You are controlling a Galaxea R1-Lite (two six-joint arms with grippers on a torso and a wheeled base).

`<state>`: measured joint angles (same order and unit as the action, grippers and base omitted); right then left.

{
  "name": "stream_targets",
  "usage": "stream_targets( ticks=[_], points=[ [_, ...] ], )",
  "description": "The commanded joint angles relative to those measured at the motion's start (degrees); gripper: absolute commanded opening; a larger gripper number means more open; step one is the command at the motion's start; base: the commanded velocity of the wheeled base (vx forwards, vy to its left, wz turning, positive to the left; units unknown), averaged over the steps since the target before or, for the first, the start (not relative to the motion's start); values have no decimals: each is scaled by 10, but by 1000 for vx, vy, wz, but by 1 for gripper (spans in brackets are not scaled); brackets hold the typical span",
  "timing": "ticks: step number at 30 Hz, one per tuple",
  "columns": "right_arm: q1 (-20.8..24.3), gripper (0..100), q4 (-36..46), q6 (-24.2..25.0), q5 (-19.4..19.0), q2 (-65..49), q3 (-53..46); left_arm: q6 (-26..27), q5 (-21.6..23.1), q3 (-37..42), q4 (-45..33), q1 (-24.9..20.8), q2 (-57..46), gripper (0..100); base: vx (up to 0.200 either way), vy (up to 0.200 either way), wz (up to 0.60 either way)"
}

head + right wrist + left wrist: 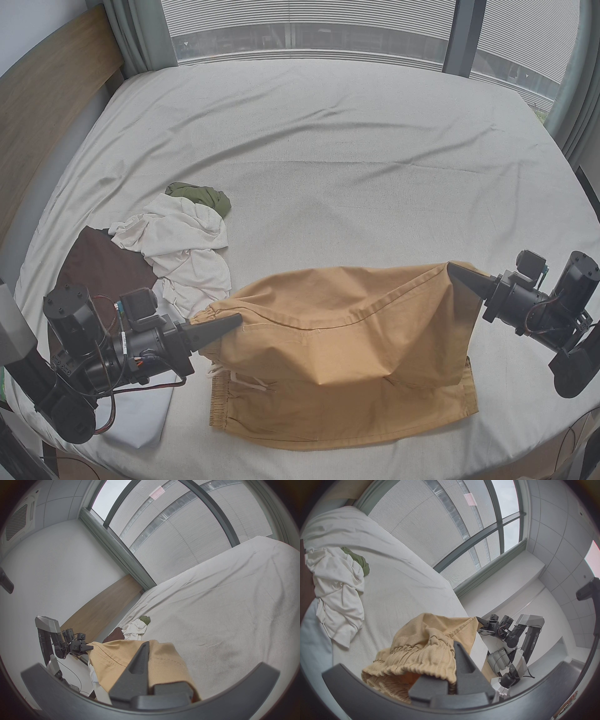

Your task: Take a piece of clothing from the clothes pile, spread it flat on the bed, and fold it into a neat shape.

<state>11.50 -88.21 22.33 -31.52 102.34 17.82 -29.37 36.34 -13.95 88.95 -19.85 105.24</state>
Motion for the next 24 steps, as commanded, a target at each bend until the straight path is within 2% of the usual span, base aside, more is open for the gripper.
stream_targets(
  ticks=[1, 24],
  points=[
    [-7, 0, 0, 0, 0, -8, 5, 3, 2, -3, 2, 15, 2, 0, 0, 0, 0],
    [-42, 0, 0, 0, 0, -10, 29, 1, 1, -33, 3, 36, 0, 0, 0, 0, 0]
  ],
)
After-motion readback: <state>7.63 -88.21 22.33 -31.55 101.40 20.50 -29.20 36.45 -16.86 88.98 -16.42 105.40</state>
